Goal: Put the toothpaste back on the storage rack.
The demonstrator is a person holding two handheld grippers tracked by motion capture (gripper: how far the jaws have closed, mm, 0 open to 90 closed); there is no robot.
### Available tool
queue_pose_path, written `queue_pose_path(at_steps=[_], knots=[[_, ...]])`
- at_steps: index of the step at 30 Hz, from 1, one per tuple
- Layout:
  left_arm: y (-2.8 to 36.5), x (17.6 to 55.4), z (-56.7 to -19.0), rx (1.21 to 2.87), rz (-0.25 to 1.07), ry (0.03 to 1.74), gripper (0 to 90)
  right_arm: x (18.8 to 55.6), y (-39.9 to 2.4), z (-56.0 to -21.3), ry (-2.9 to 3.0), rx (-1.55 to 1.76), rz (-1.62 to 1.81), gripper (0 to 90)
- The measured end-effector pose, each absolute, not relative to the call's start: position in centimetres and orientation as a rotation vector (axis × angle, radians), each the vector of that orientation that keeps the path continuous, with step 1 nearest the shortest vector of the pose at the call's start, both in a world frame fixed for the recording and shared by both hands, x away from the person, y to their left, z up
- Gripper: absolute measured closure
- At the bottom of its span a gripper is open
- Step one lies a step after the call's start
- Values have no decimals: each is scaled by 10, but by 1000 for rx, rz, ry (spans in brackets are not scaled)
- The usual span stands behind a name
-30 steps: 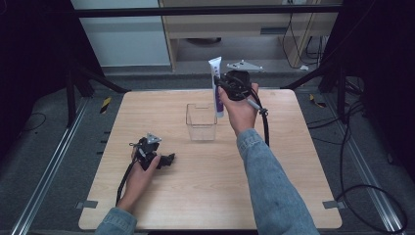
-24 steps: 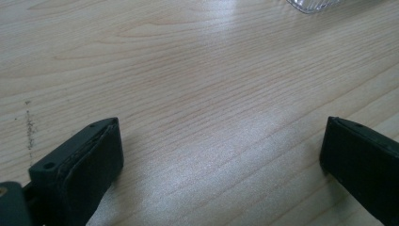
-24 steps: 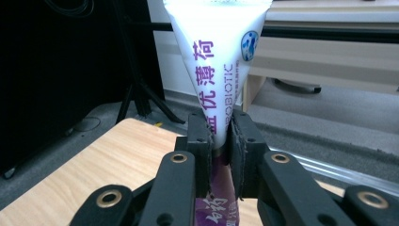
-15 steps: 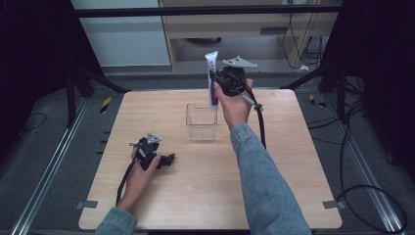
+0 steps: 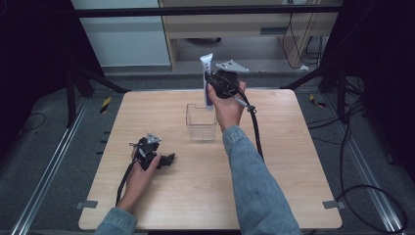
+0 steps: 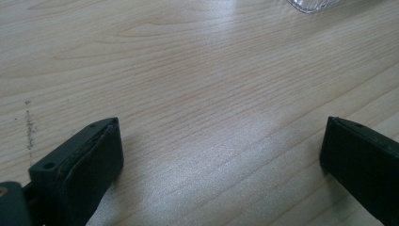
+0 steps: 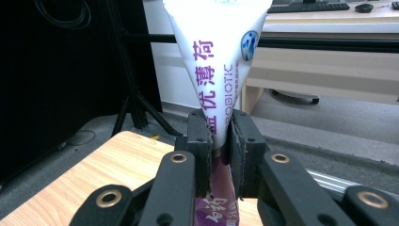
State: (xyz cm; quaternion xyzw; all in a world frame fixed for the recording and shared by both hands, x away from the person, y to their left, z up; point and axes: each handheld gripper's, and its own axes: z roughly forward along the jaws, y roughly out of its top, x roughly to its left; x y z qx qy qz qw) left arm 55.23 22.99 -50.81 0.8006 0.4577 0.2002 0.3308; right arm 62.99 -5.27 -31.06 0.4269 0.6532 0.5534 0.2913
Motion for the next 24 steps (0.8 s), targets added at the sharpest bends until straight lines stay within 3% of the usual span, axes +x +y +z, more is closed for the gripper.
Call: queue_pose_path(at_steps=[24], knots=[[230, 552, -508, 2092, 522, 1199, 0, 630, -51, -335, 1787, 1138, 1452, 797]])
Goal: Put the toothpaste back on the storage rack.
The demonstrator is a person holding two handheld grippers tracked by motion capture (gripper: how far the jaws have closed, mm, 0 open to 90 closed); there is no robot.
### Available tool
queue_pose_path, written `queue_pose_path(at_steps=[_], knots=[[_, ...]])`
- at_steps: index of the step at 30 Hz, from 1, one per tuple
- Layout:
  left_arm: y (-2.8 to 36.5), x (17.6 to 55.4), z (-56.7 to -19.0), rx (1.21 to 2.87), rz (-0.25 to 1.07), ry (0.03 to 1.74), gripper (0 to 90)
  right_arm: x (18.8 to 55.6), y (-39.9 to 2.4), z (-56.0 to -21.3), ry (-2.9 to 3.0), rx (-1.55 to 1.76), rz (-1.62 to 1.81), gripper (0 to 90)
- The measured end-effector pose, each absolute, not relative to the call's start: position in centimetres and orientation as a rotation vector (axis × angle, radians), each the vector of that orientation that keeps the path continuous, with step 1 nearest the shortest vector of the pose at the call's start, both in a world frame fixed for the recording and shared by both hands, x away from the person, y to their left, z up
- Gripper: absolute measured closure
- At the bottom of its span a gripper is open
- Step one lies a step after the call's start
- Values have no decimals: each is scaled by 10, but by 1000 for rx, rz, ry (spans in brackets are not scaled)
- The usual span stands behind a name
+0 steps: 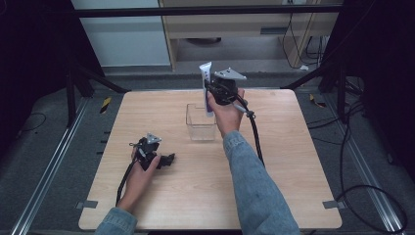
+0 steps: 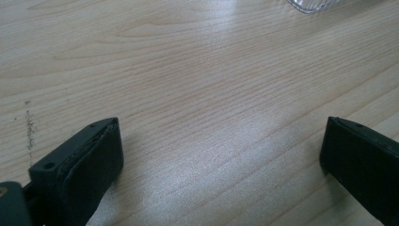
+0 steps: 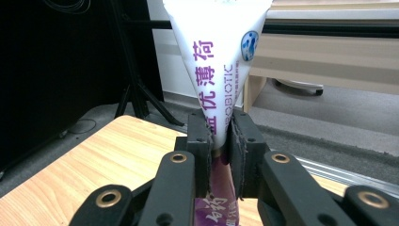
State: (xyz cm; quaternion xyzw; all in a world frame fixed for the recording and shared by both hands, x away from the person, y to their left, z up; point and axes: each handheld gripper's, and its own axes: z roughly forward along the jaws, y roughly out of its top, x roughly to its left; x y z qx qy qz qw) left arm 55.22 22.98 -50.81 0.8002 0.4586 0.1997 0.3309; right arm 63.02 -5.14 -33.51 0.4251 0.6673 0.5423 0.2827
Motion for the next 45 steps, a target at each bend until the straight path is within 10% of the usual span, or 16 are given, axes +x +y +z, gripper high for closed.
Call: queue_pose_path(at_steps=[45], knots=[[230, 552, -508, 2095, 522, 1198, 0, 630, -32, -381, 1889, 1160, 1421, 796]])
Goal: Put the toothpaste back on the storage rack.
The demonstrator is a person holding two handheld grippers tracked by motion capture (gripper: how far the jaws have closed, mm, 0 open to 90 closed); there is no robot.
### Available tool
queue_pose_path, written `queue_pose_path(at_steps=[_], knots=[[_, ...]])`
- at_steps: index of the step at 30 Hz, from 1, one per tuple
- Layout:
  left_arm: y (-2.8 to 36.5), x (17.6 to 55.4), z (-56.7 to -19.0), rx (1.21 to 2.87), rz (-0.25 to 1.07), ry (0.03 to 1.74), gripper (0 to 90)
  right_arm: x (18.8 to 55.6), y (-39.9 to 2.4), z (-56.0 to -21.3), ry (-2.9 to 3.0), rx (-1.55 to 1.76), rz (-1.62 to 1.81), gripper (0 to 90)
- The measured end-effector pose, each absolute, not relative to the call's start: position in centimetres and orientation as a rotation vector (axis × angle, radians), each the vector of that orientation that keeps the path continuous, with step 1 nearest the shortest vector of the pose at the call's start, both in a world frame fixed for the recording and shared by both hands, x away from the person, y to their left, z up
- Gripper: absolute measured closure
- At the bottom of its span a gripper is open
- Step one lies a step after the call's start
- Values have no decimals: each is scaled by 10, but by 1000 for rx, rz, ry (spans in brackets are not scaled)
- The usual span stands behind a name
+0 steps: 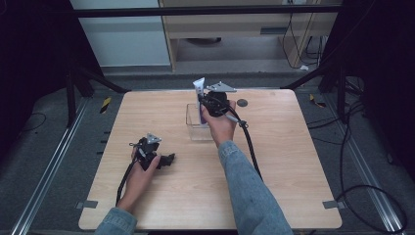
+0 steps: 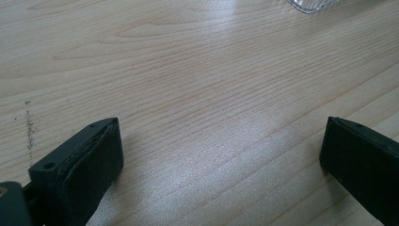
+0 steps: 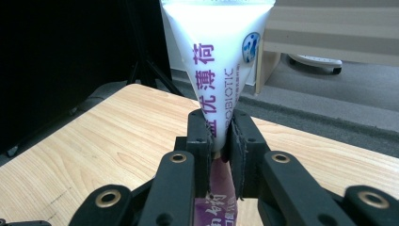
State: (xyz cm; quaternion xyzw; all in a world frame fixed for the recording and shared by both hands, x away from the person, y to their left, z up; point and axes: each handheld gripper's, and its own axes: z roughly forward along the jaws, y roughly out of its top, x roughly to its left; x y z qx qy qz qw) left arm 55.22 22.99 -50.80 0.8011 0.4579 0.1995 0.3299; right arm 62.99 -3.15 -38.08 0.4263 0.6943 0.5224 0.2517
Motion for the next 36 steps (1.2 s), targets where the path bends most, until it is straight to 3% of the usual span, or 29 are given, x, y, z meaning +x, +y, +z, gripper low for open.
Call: queue_pose_path(at_steps=[36], knots=[[230, 552, -508, 2096, 522, 1198, 0, 629, -20, -401, 1943, 1172, 1386, 796]])
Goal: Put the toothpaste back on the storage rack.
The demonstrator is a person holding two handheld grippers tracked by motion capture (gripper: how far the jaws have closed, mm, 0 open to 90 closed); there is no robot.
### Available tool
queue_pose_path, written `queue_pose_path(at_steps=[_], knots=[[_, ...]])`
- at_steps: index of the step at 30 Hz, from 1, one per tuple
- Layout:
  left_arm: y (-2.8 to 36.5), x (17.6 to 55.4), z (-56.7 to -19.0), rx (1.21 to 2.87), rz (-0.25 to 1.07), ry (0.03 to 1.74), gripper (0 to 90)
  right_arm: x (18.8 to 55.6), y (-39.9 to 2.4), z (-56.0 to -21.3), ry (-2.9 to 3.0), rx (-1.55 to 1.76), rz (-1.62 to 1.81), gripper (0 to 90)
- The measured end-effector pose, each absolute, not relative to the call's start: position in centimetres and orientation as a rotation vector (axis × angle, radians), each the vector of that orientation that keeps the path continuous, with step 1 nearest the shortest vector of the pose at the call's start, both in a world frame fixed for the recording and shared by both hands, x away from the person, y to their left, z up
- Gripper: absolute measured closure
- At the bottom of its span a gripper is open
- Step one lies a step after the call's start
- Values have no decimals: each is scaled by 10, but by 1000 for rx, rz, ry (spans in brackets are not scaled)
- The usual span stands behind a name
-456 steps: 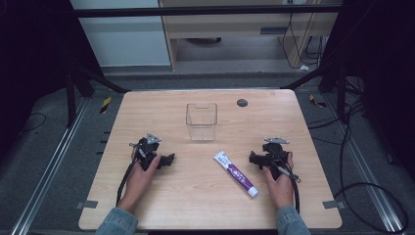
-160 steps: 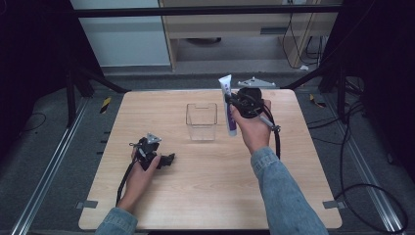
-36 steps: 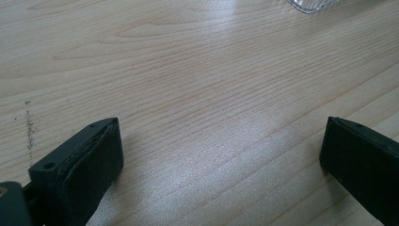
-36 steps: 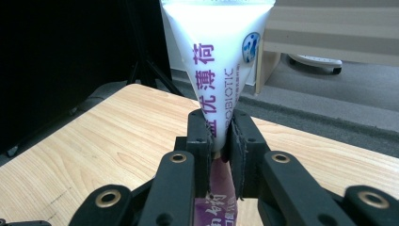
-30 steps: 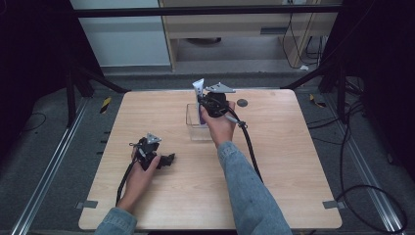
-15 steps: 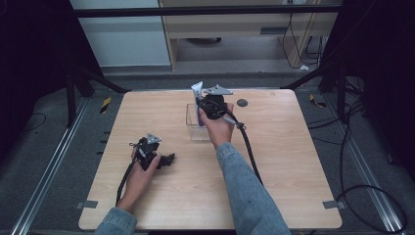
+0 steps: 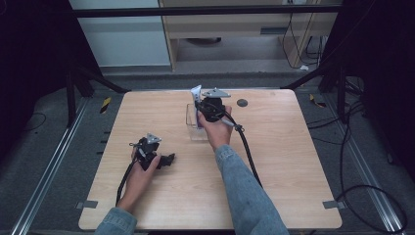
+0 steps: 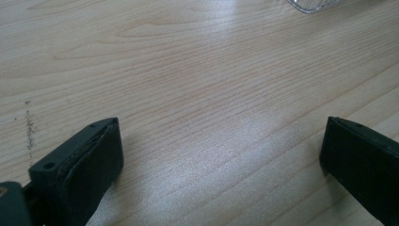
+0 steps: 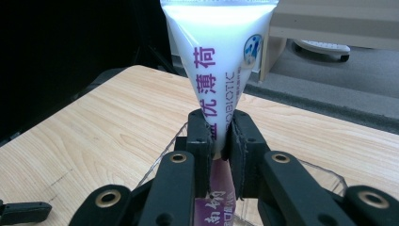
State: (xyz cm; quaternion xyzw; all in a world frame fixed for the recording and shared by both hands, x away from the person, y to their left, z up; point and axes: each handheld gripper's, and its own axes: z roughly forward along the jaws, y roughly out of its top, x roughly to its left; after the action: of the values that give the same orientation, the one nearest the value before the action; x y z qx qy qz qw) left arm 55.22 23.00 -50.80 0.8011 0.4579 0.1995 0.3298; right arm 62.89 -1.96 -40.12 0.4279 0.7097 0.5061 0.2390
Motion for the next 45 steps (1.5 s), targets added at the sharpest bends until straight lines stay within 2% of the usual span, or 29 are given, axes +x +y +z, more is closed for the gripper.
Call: queue_pose_path(at_steps=[45], knots=[[230, 552, -508, 2096, 522, 1198, 0, 632, -8, -409, 1994, 1202, 1333, 793]])
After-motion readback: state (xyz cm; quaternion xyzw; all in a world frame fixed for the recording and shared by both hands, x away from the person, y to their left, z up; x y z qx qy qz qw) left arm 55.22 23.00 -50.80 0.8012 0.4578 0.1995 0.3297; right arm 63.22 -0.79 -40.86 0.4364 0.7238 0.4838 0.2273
